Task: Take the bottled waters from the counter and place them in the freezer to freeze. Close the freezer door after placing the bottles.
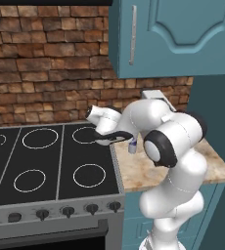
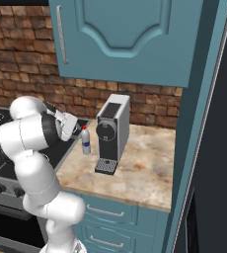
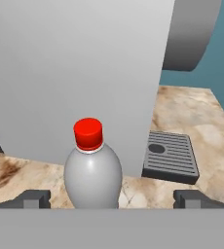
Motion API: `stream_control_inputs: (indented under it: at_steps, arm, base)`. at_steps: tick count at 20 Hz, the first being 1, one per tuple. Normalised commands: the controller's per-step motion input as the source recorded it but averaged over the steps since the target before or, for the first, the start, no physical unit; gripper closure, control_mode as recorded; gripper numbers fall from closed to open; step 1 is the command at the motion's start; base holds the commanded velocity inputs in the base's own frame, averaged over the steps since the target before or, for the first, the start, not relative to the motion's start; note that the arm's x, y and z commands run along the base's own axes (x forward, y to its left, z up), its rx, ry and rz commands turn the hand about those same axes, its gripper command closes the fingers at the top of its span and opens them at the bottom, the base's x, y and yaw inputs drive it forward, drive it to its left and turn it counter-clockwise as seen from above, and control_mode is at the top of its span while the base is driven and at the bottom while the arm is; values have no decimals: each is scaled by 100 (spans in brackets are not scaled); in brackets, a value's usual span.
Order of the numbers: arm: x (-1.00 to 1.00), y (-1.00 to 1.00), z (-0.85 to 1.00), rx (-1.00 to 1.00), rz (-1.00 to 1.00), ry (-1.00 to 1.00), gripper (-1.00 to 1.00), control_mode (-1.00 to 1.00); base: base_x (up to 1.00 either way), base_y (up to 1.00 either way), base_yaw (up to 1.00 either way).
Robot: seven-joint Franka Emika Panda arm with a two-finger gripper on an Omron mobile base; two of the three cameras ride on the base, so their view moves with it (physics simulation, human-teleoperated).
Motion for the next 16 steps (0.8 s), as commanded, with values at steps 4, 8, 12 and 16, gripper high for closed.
stream_control_inputs:
  at_steps: [4, 8, 12, 16]
  arm:
    - [0, -4, -12, 0, 0, 0, -100, -100]
    - [0, -8, -8, 0, 0, 0, -100, -100]
    - [4, -2, -2, 0, 0, 0, -100, -100]
    - [7, 0, 0, 0, 0, 0, -100, -100]
  base:
    - [0, 0, 0]
    - [0, 0, 0]
    - [0, 0, 0]
    - [0, 0, 0]
